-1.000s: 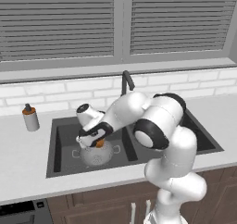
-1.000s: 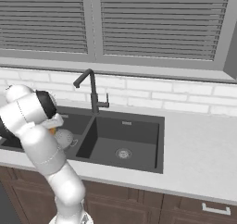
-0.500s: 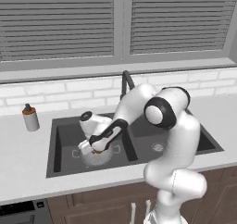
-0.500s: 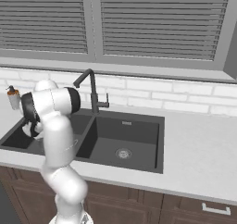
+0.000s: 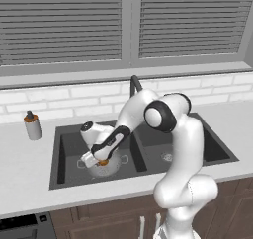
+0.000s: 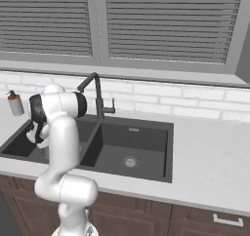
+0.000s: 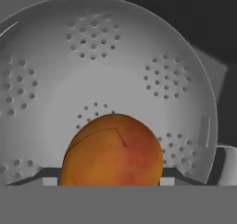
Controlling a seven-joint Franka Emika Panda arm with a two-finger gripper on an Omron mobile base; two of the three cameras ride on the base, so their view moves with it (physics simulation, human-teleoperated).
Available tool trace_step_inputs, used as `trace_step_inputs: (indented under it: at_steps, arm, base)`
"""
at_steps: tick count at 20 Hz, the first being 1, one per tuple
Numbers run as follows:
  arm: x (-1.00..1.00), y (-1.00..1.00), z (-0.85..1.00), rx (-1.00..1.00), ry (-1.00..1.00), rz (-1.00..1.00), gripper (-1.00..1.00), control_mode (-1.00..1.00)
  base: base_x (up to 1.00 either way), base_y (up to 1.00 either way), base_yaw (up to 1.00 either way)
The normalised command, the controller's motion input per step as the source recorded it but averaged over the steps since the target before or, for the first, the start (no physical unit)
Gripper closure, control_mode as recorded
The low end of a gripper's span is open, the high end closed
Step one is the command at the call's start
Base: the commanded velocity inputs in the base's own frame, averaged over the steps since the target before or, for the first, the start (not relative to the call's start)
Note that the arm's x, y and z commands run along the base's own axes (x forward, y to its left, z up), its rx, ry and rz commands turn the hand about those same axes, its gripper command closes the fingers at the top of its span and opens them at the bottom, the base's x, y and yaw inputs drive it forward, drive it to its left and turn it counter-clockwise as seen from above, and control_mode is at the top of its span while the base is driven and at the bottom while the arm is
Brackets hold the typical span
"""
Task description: Put the colander in the sink, put the peach in the colander, and turn on the sink faucet and pour water over the colander.
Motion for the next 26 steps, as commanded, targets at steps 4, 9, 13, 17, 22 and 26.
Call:
trace_step_inputs:
  at_steps: [4,9,13,17,22,26]
  arm:
    - [0.14,-0.09,-0.15,0.02,0.09,0.00,1.00,-1.00]
    - [0.01,-0.17,-0.24,0.00,0.01,0.00,1.00,-1.00]
    - [0.01,-0.06,-0.23,0.00,0.00,0.02,1.00,-1.00]
    - [0.00,-0.03,-0.15,0.00,0.00,0.01,1.00,-1.00]
    - [0.00,-0.05,-0.12,0.00,0.00,0.00,1.00,-1.00]
    - [0.00,-0.04,-0.09,0.00,0.00,0.00,-1.00,-1.00]
  base:
    - [0.00,0.00,0.00]
    - [0.00,0.00,0.00]
    - [0.00,0.00,0.00]
    - [0.00,0.00,0.00]
    - [0.00,0.00,0.00]
    - [0.00,0.00,0.00]
